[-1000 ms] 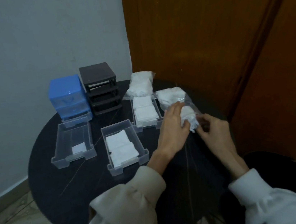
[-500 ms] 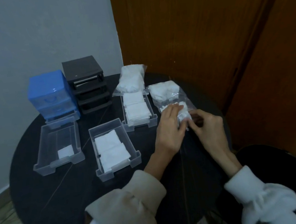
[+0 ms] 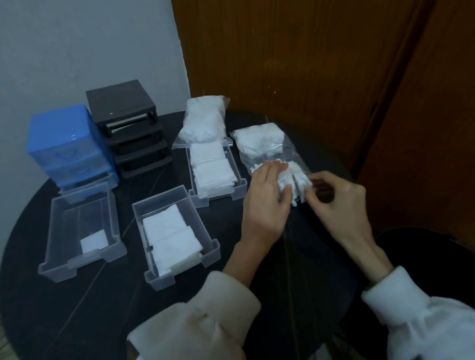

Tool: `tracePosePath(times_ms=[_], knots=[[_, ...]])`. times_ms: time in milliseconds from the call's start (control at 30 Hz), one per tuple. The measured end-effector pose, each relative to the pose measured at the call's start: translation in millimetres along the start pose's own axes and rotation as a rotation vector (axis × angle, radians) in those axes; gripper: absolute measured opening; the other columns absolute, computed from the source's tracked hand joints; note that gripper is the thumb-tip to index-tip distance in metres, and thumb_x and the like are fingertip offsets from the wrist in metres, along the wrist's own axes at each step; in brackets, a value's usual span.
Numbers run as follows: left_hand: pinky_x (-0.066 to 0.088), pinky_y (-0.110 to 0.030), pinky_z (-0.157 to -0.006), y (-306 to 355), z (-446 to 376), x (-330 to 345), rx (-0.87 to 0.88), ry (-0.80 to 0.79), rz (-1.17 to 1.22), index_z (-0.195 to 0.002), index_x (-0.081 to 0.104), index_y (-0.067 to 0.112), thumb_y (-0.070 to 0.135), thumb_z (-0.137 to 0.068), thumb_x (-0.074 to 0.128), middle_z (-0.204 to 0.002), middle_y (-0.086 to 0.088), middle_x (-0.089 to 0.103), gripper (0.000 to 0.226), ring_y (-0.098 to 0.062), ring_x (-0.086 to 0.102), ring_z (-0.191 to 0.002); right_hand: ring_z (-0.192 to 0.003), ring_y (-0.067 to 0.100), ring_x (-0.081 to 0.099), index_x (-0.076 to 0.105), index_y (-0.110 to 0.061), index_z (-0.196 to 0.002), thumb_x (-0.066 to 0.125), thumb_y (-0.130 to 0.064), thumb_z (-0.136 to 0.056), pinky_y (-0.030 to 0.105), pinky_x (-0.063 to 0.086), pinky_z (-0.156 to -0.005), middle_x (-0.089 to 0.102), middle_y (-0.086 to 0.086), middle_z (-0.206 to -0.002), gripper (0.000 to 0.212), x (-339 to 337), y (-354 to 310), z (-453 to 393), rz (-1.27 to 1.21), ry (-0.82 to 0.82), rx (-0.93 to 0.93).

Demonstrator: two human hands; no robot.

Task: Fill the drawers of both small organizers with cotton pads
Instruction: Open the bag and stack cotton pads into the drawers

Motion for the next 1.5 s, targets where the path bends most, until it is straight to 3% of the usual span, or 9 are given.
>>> tracePosePath(times_ms=[133,400,533,667,833,1000,1367,1500], knots=[[0.035,-0.037,-0.107,-2,1,0,-0.001,0.003,0.025,-0.127,0.051,0.008,0.012,-0.092,0.054,-0.131,-0.007,0.05,0.035,-0.017,0.041,-0.127,-0.082,0.003,0.059,0.064,-0.014,-0.104,0.073,-0.021,-0.078,0.002,0.041,-0.074,0.064,-0.005,-0.095,0.029,7,-2,3,0.027,-0.069,-0.019],[0.034,-0.035,-0.109,-4,0,2,-0.005,-0.012,-0.007,-0.128,0.05,0.01,0.013,-0.092,0.054,-0.133,-0.006,0.049,0.037,-0.015,0.039,-0.128,-0.08,0.006,0.056,0.061,-0.015,-0.099,0.071,-0.028,-0.08,0.018,0.047,-0.069,0.062,-0.003,-0.094,0.025,11,-3,1,0.127,-0.038,-0.034],[0.032,-0.033,-0.11,-7,-1,3,-0.023,-0.028,-0.027,-0.131,0.048,0.011,0.014,-0.092,0.054,-0.136,-0.004,0.047,0.039,-0.013,0.037,-0.13,-0.077,0.006,0.055,0.062,-0.015,-0.097,0.069,-0.021,-0.083,0.013,0.041,-0.067,0.062,0.0,-0.092,0.017,8,-5,1,0.132,-0.018,-0.036],[0.033,-0.034,-0.11,-8,-3,4,-0.03,-0.029,-0.026,-0.131,0.048,0.011,0.014,-0.092,0.054,-0.136,-0.004,0.047,0.04,-0.013,0.038,-0.129,-0.077,0.011,0.058,0.065,-0.013,-0.099,0.065,-0.017,-0.085,0.026,0.049,-0.068,0.063,0.001,-0.089,0.015,4,-7,1,0.135,0.006,-0.064],[0.034,-0.031,-0.109,-5,0,1,-0.008,-0.021,-0.019,-0.129,0.049,0.011,0.013,-0.092,0.054,-0.134,-0.004,0.048,0.037,-0.013,0.039,-0.127,-0.075,0.011,0.059,0.069,-0.011,-0.105,0.064,-0.015,-0.088,0.022,0.046,-0.068,0.065,0.002,-0.088,0.019,-1,-11,0,0.152,0.032,-0.118],[0.036,-0.028,-0.105,-3,3,-1,0.01,-0.005,-0.004,-0.128,0.049,0.013,0.013,-0.092,0.053,-0.131,-0.003,0.049,0.035,-0.013,0.041,-0.124,-0.071,0.013,0.058,0.071,-0.01,-0.103,0.063,-0.015,-0.088,0.029,0.049,-0.065,0.064,0.004,-0.084,0.017,-8,-16,0,0.152,0.036,-0.146],[0.035,-0.04,-0.11,1,9,-9,-0.038,0.039,0.077,-0.136,0.039,0.021,0.012,-0.091,0.056,-0.142,-0.002,0.043,0.049,-0.016,0.037,-0.133,-0.073,0.001,0.051,0.068,-0.009,-0.093,0.063,-0.012,-0.086,0.003,0.037,-0.068,0.058,-0.005,-0.084,0.009,-46,-35,-1,0.079,0.171,-0.141],[0.033,-0.025,-0.109,11,18,-28,-0.046,0.051,0.163,-0.135,0.04,0.025,0.01,-0.091,0.055,-0.141,0.003,0.042,0.048,-0.007,0.037,-0.13,-0.074,-0.001,0.052,0.067,-0.015,-0.093,0.061,-0.014,-0.089,0.004,0.038,-0.067,0.059,-0.006,-0.084,0.007,-44,-42,-3,-0.021,0.164,-0.12]])
Point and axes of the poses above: each hand's wrist, its own z-axis away from the middle knuckle, its own x-axis out of the palm, y = z × x, the point moved 6 cm from there along -z, towards the middle knuckle
